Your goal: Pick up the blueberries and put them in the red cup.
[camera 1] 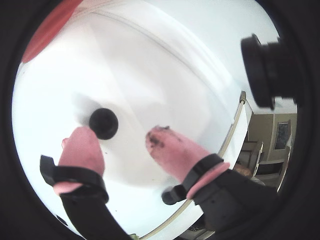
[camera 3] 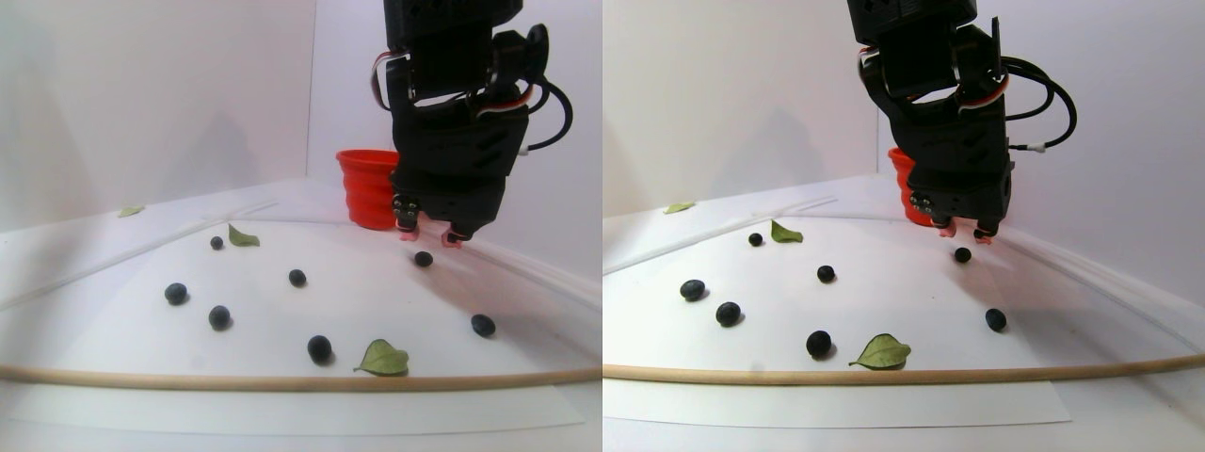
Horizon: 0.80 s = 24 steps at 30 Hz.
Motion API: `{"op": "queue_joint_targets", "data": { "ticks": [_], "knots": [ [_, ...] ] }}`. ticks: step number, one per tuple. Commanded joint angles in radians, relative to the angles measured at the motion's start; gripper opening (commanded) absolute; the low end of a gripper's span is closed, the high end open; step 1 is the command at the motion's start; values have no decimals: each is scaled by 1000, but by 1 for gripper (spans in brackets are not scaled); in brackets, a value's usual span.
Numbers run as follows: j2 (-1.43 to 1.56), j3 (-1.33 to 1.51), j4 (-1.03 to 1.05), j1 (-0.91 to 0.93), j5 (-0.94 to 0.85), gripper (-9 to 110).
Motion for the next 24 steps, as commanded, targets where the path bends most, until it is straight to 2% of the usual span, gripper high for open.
{"op": "queue_joint_targets", "data": {
  "ticks": [1, 24],
  "knots": [
    [-6, -66, -25, 2, 5, 19],
    [-103, -181, -26, -2, 14, 20]
  ]
}}
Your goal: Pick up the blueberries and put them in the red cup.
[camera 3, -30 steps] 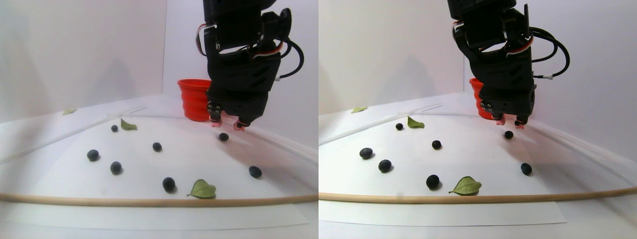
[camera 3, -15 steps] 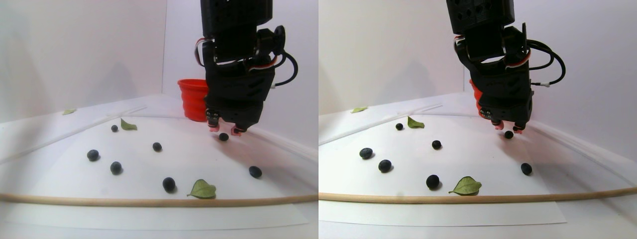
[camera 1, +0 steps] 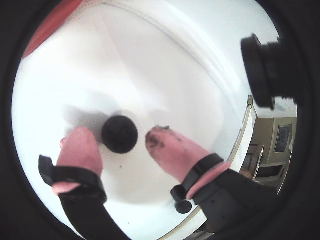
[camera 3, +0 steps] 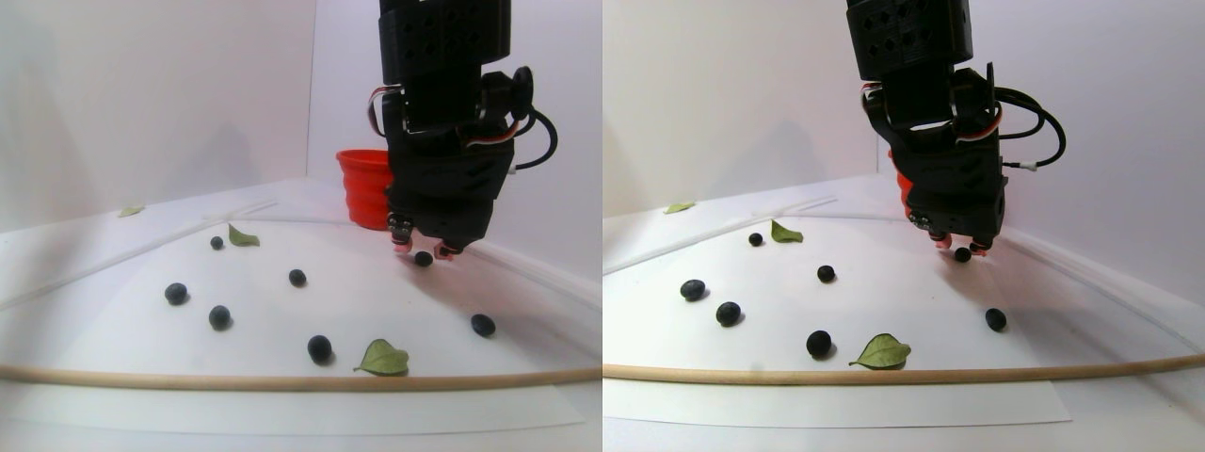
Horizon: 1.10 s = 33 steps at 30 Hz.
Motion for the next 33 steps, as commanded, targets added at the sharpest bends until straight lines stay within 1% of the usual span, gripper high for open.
{"op": "queue_joint_targets", "data": {
  "ticks": [1, 33],
  "knots": [
    [23, -49, -26, 15, 14, 20],
    [-52, -101, -14, 44, -14, 20]
  ]
}}
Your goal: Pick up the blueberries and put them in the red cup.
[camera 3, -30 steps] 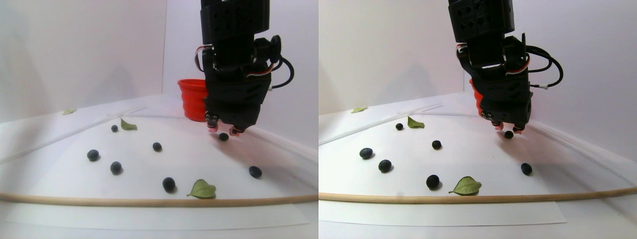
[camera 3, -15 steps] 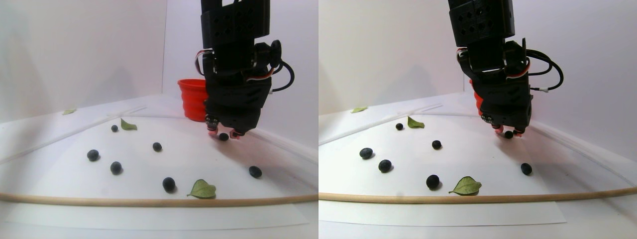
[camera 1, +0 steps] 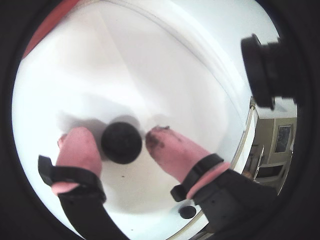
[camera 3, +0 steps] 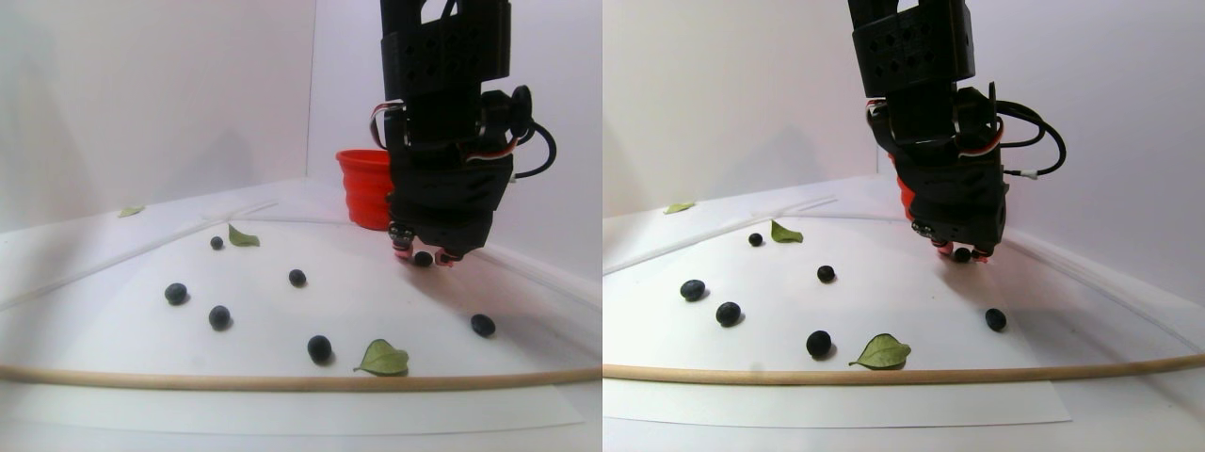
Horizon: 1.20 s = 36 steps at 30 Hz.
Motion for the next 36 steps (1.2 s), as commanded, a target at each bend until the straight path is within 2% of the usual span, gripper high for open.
{"op": "queue_joint_targets", "data": {
  "ticks": [1, 18, 36],
  "knots": [
    [23, -26, -14, 43, -8, 20],
    [20, -9, -3, 49, -15, 12],
    [127, 37, 12, 29, -9, 11]
  ]
}}
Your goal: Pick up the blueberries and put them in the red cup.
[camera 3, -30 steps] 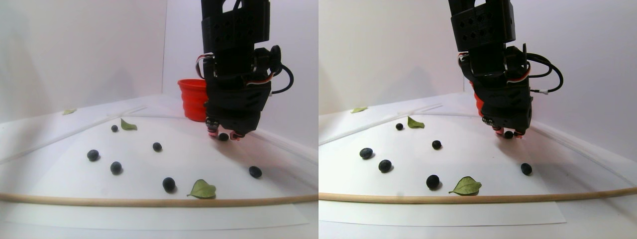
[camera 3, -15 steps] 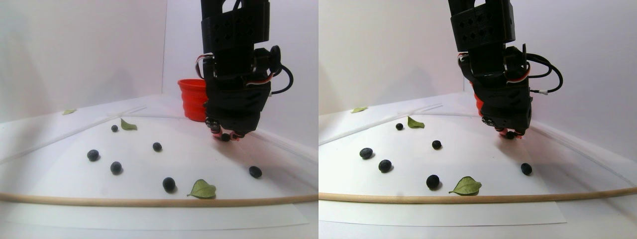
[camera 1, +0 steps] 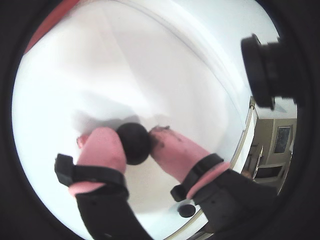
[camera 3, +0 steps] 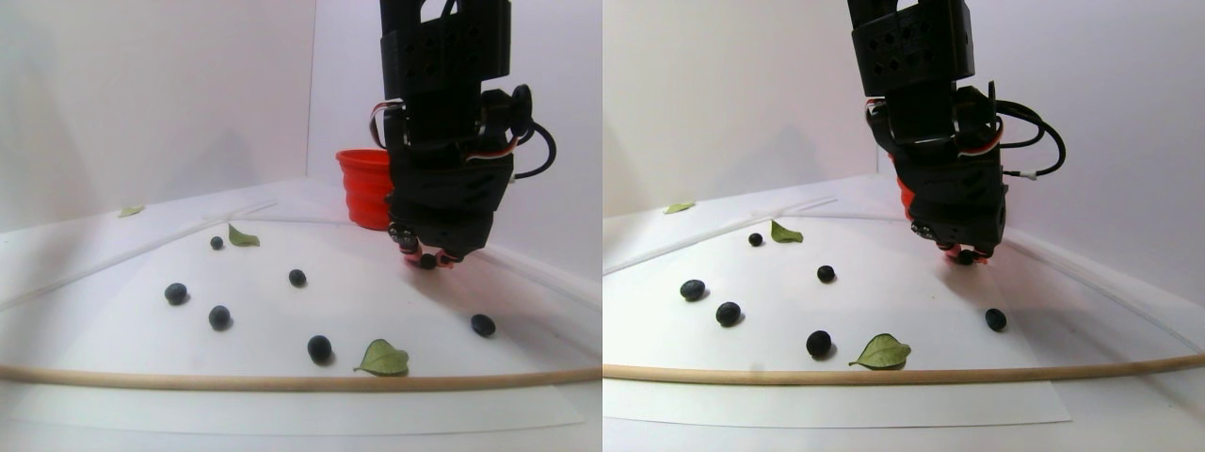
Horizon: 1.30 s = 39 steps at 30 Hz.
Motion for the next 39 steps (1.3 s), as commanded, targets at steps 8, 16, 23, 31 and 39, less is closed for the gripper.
{"op": "queue_joint_targets", "data": {
  "ticks": [8, 16, 23, 31, 39],
  "knots": [
    [186, 60, 11, 18, -8, 11],
    [282, 123, 31, 5, -15, 11],
    [374, 179, 58, -6, -15, 11],
    [477, 227, 109, -8, -18, 11],
    [586, 258, 179, -17, -20, 11]
  ]
}}
